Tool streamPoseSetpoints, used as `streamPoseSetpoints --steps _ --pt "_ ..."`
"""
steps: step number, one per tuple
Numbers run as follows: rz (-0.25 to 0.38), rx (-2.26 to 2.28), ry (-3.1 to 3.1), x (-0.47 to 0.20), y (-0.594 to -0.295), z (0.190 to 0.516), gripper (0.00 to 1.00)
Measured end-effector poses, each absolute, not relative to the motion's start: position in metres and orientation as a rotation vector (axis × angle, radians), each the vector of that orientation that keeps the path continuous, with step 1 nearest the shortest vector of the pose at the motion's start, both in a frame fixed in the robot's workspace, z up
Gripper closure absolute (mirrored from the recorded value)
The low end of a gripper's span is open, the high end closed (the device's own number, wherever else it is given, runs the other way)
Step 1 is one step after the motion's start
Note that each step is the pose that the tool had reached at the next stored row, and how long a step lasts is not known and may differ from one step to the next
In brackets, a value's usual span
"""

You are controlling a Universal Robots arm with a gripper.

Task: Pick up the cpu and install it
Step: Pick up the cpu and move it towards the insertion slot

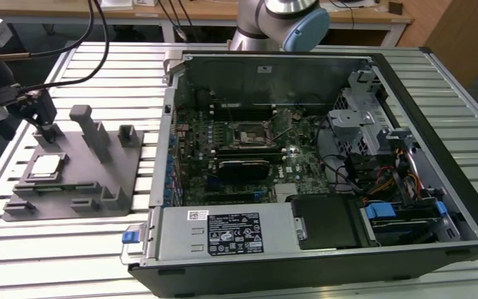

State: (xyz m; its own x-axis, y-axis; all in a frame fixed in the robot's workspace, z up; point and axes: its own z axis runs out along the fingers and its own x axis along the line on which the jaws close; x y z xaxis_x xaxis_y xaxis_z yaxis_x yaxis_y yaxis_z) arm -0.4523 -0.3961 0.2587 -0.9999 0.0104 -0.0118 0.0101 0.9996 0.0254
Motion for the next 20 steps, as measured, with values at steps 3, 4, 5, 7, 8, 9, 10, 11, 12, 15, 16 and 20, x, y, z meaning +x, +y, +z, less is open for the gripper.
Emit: streamPoseSetpoints --steps 3,4,5,7,8,9,10,11,12,15,16,20 --pt "0.040 0.016 3.129 -0.453 -0.396 0.256 0.30" --pt "0.040 0.016 3.131 -0.456 -0.397 0.239 0.30" --pt "0.040 0.016 3.131 -0.456 -0.397 0.239 0.30" --pt "0.040 0.016 3.131 -0.456 -0.397 0.239 0.30" --pt "0.040 0.016 3.131 -0.456 -0.397 0.239 0.30" --pt "0.040 0.016 3.131 -0.456 -0.397 0.239 0.30" --pt "0.040 0.016 3.131 -0.456 -0.397 0.239 0.30" --pt "0.040 0.016 3.131 -0.456 -0.397 0.239 0.30" --pt "0.040 0.016 3.131 -0.456 -0.397 0.239 0.30" --pt "0.040 0.016 3.131 -0.456 -0.397 0.238 0.30" --pt "0.040 0.016 3.131 -0.456 -0.397 0.238 0.30" --pt "0.040 0.016 3.131 -0.456 -0.398 0.237 0.30"
